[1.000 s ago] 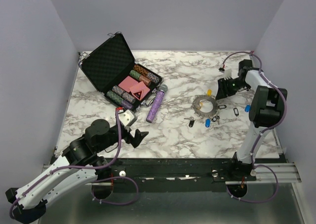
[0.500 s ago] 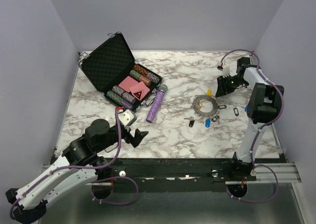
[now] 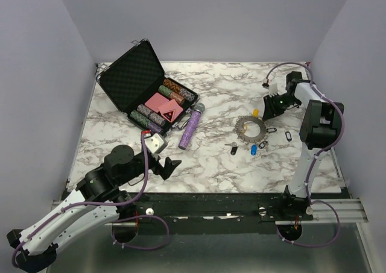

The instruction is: Put the keys on the keyring

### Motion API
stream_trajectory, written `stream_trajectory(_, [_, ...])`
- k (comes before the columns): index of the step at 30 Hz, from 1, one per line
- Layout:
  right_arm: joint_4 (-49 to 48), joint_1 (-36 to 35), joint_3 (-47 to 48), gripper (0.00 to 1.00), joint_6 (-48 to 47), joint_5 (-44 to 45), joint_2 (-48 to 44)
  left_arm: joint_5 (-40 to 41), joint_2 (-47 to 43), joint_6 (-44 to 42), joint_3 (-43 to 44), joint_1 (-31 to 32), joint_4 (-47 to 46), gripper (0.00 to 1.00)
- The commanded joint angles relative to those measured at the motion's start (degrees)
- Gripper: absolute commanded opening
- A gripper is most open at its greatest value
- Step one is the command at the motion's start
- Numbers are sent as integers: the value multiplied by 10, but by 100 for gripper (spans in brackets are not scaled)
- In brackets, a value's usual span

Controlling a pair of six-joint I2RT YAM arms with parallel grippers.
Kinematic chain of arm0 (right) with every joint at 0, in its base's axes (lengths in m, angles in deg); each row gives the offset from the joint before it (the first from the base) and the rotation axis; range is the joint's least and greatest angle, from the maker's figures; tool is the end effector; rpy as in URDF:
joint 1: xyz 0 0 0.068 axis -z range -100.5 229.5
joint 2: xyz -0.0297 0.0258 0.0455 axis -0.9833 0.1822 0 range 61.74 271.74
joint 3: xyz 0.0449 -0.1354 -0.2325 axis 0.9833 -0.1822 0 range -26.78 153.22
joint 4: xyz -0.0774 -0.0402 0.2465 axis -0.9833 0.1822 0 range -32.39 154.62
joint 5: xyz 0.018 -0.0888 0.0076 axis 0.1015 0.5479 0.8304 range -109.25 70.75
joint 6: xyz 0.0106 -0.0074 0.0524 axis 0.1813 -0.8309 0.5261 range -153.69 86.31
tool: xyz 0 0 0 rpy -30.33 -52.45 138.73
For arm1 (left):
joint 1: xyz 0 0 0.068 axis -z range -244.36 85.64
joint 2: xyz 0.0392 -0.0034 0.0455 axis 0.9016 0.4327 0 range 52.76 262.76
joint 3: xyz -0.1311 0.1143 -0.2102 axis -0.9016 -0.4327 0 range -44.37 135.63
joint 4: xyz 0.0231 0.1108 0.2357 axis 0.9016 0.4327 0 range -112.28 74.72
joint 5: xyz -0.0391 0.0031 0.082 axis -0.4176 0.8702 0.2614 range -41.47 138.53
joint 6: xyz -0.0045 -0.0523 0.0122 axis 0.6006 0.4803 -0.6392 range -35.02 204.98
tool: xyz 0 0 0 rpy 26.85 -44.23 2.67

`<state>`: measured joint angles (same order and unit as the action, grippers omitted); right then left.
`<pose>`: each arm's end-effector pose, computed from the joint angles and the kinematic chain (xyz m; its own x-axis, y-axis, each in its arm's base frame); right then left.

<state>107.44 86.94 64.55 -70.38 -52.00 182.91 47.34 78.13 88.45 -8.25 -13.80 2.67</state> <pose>0.4166 -0.0350 0.1671 -0.7897 -0.4037 -0.4619 -0.5728 0.7548 0.3196 0.0739 -0.0910 0.3043 -0.2032 0.1517 -0.9673 0.7739 0.6300 -0.0638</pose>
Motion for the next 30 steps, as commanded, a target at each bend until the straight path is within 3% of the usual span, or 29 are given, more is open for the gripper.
stream_trajectory(1, [13, -6, 10, 32, -9, 11, 14, -17, 1, 3, -4, -5, -10, 99])
stream_trajectory(12, [19, -15, 3, 18, -19, 7, 13, -18, 2, 4, -4, -6, -10, 99])
stream_trajectory(17, [23, -16, 0, 1, -22, 1, 2, -18, 1, 5, -5, -6, -10, 99])
stream_trajectory(30, [118, -34, -21, 1, -118, -89, -108, -21, -1, 4, -4, -6, -10, 99])
